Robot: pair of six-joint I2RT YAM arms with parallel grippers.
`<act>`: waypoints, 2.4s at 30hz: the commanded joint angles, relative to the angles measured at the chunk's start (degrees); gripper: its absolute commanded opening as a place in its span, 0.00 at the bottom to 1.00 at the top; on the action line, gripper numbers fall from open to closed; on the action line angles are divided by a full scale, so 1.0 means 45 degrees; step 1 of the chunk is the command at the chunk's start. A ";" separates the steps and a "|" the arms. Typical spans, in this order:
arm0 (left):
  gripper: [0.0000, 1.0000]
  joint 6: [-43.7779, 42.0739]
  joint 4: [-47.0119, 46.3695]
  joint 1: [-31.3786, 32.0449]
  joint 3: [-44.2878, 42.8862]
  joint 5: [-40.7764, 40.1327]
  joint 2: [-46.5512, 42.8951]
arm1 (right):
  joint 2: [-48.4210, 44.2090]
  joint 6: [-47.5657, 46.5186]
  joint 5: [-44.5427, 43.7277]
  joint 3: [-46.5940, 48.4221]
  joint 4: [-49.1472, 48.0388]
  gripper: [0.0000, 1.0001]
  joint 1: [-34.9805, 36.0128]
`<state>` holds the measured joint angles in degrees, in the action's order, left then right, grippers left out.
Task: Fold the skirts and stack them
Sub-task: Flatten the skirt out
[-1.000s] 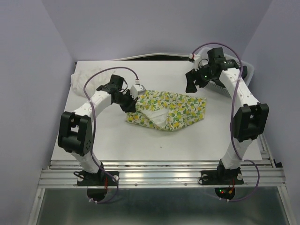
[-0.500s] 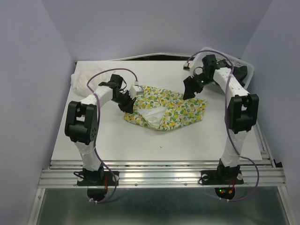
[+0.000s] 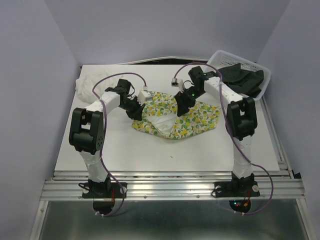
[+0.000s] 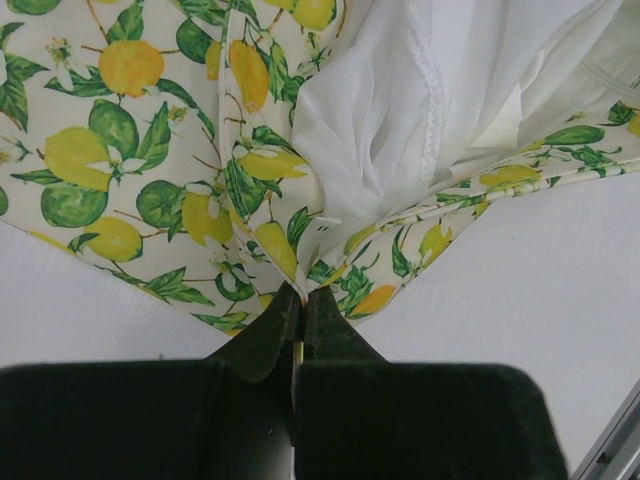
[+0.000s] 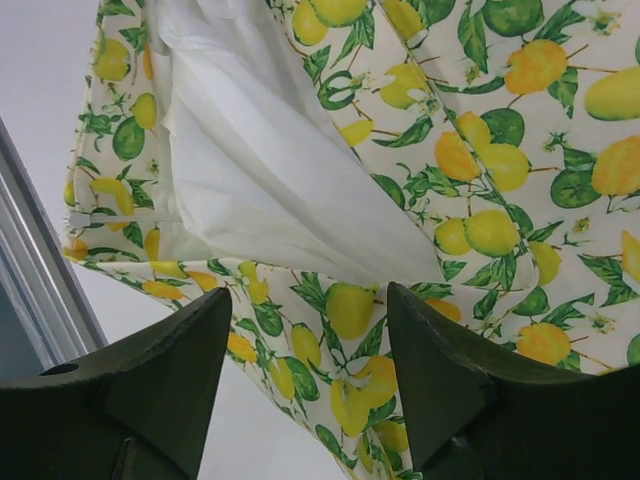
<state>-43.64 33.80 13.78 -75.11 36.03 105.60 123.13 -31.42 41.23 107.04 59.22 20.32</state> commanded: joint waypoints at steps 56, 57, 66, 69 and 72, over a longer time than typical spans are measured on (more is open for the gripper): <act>0.00 0.2589 0.1022 -0.0426 0.0830 -0.1914 -1.4850 | -1.5894 0.3977 -0.0999 -0.5326 -0.5311 0.01 -0.5667; 0.00 0.2510 0.1372 -0.0445 0.1045 -0.1913 -1.5163 | -1.6246 0.3858 -0.1096 -0.5524 -0.4883 0.01 -0.5667; 0.00 0.2080 0.3115 -0.0445 0.1377 -0.2067 -1.5266 | -1.7755 0.4108 -0.1132 -0.7086 -0.3704 0.01 -0.5667; 0.00 0.2409 0.2026 -0.0445 0.2214 -0.2672 -1.4368 | -1.6371 0.4519 -0.2223 -0.7984 -0.4794 0.01 -0.5667; 0.00 0.2841 0.0812 -0.0426 0.2823 -0.3162 -1.2203 | -1.3893 0.4834 -0.3477 -0.8377 -0.5873 0.01 -0.5667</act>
<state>-32.10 42.94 13.37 -66.02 32.58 40.58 48.45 -10.17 42.50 71.46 41.65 -3.05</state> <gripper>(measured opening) 0.058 0.012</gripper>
